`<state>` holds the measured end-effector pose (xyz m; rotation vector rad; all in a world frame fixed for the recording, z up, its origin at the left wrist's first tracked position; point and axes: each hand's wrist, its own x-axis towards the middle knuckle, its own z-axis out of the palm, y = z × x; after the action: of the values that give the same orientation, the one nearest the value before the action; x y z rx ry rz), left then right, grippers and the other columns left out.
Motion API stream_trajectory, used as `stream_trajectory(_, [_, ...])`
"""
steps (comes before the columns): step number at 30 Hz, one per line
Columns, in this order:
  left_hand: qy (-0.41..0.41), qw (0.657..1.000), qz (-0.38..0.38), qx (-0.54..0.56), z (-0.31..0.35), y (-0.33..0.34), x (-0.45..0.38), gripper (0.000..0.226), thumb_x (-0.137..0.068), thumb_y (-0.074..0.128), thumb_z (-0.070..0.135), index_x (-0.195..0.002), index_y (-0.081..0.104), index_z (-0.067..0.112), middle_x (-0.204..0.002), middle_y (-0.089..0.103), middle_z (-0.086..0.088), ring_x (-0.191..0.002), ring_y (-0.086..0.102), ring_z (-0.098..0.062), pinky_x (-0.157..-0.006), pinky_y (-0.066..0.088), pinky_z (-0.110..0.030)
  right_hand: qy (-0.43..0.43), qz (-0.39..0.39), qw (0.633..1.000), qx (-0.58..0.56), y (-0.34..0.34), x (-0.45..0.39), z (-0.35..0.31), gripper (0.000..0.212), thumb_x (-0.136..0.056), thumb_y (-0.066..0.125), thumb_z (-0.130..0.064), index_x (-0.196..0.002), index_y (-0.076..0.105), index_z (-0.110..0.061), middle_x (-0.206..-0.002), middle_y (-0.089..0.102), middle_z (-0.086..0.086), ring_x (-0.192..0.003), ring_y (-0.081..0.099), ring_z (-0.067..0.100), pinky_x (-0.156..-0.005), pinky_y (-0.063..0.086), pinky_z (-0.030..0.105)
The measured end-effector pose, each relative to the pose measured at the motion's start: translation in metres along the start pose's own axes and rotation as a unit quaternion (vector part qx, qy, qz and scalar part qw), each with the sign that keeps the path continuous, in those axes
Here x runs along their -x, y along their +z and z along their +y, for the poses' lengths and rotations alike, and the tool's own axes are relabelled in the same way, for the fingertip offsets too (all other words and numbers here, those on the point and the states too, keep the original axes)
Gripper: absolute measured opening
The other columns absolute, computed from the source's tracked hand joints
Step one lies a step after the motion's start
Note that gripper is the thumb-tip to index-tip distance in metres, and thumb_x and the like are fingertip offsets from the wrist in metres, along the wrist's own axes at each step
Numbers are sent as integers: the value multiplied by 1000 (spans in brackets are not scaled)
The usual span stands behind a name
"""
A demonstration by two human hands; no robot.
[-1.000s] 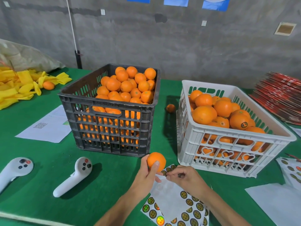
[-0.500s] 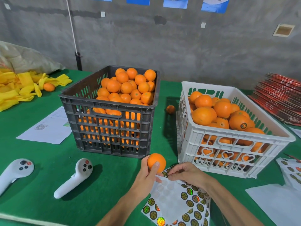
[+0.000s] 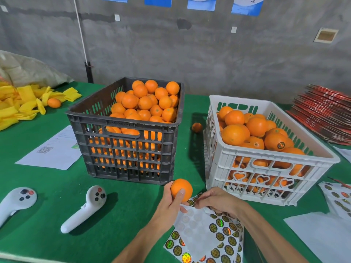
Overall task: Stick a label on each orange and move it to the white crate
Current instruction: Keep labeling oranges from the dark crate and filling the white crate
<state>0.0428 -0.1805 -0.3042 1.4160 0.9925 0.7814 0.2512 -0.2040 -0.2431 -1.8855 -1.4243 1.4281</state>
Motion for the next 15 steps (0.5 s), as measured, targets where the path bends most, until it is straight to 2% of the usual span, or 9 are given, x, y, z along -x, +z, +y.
stream_trajectory(6, [6,1000,-11,-1,0,-1,0,73,-87,47,78,-147,28,40,-103,68,29,-91,77,-17,-104,51,-52,-12,2,1000,5,4,0,2,9,-81,81,-22,-77,82,-13,-53,57,-6,-43,44,5,-43,33,18])
stream_trajectory(10, [7,1000,-11,-4,0,0,0,69,-90,46,74,-147,28,39,-104,68,28,-92,76,-16,-103,51,-54,-44,9,999,30,7,-2,6,16,-78,78,-23,-64,75,-17,-51,50,-6,-46,43,6,-49,35,19])
stream_trajectory(15, [10,1000,-1,-11,1,1,1,55,-101,47,62,-147,30,38,-102,72,15,-91,76,-17,-103,51,-53,-62,19,996,58,12,-1,12,20,-76,74,-30,-64,73,-13,-58,46,2,-54,39,13,-54,31,27])
